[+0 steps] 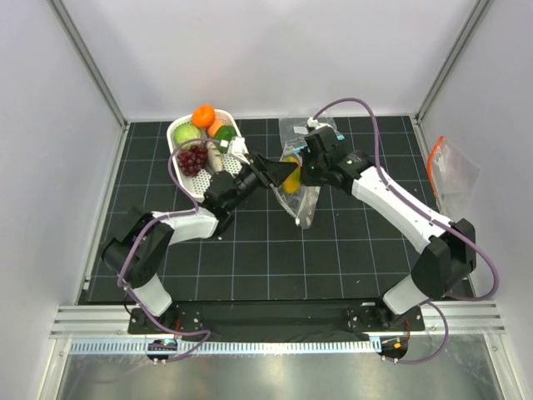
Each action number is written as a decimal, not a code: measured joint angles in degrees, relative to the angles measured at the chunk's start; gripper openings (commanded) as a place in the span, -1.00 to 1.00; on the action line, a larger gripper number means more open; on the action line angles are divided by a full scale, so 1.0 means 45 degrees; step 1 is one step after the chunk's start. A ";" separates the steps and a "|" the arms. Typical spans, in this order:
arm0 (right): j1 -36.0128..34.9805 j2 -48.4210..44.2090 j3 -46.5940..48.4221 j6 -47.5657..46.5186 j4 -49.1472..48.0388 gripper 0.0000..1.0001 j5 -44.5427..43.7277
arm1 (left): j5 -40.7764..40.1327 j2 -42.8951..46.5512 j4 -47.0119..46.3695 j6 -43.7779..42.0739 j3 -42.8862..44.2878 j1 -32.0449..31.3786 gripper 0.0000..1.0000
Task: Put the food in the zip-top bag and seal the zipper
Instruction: Place the fake fruit in the zipper food storage bag, then adjust the fake fruit in the zipper food storage bag, then pick up the fake vegetable from the bin.
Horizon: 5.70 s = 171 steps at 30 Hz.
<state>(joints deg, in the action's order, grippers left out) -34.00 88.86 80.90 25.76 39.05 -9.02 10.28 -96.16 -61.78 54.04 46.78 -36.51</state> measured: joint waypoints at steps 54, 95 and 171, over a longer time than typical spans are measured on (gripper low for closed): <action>0.2497 -0.1535 -0.2793 0.1967 -0.2730 -0.98 0.4940 | -0.3109 0.2793 1.3775 -0.5260 0.5168 -0.0801 0.88; 0.1914 -0.0578 -0.0714 -0.1117 0.1375 -0.99 -0.1316 | -0.3861 0.0544 1.9691 -0.6203 0.9976 -0.1889 -0.99; 0.1914 -0.2302 -0.0879 -0.1350 0.0952 -0.98 -0.1341 | -0.2924 0.1967 1.7957 -0.7111 0.6683 0.1972 0.99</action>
<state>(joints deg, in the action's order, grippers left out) -25.39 78.50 76.95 19.68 43.33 -15.05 -2.87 -87.31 19.03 22.04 76.86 -27.64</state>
